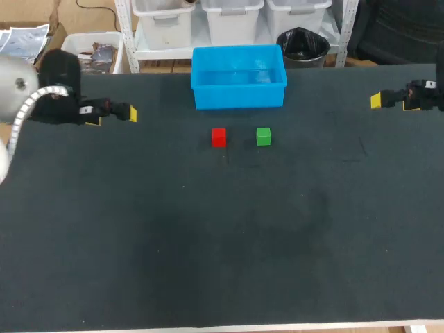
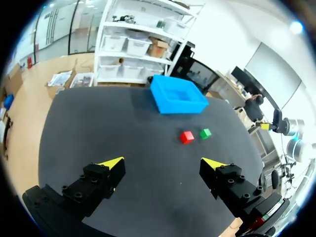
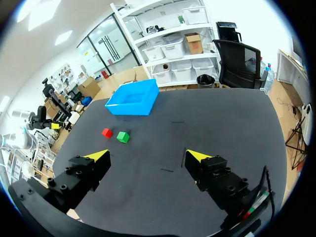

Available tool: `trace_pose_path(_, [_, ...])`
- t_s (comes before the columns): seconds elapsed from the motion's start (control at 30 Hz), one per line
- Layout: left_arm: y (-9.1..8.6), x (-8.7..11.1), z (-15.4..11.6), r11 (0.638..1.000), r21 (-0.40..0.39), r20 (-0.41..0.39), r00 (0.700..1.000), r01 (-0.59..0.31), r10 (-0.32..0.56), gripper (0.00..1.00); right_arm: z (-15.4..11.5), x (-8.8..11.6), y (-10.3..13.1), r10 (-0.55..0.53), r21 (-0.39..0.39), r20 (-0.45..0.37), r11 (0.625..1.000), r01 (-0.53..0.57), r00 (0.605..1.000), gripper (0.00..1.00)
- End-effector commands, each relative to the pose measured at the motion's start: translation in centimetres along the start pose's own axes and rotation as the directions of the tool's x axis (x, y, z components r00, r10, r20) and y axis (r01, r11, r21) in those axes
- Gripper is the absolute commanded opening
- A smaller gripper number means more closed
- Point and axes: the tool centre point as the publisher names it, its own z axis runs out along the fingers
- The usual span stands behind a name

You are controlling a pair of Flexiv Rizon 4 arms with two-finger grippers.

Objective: Use the left arm to pick the red cube and place it into the blue plastic box first, then use the right arm to grasp the green cube and put it into the same blue plastic box after the first action is fully finished.

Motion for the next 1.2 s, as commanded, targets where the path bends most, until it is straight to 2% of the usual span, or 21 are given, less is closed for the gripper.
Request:
trace_pose_path(0.03, [-1.6,-1.2,1.5,0.965,-0.261,-0.079,0.997,-0.006,-0.015,1.0,0.0,0.0,0.1,0.001,0.003,-0.001,1.0,0.0,1.0,1.0])
trace_pose_path(0.33, [-4.6,-2.2,3.6,0.934,-0.358,-0.112,0.993,0.004,-0.047,1.0,0.0,0.0,0.1,0.001,0.003,-0.001,1.0,0.0,1.0,1.0])
trace_pose_path(0.47, [-5.8,-2.7,4.5,0.91,-0.412,-0.137,0.985,0.04,-0.105,1.0,0.0,0.0,0.1,0.001,0.003,-0.001,1.0,0.0,1.0,1.0])
trace_pose_path(0.63, [-7.4,-3.0,4.9,0.908,-0.417,-0.132,0.986,0.04,-0.103,1.0,0.0,0.0,0.1,0.001,0.003,-0.001,1.0,0.0,1.0,1.0])
trace_pose_path(1.2, [-7.4,-3.0,4.9,0.908,-0.417,-0.132,0.986,0.04,-0.103,1.0,0.0,0.0,0.1,0.001,0.003,-0.001,1.0,0.0,1.0,1.0])
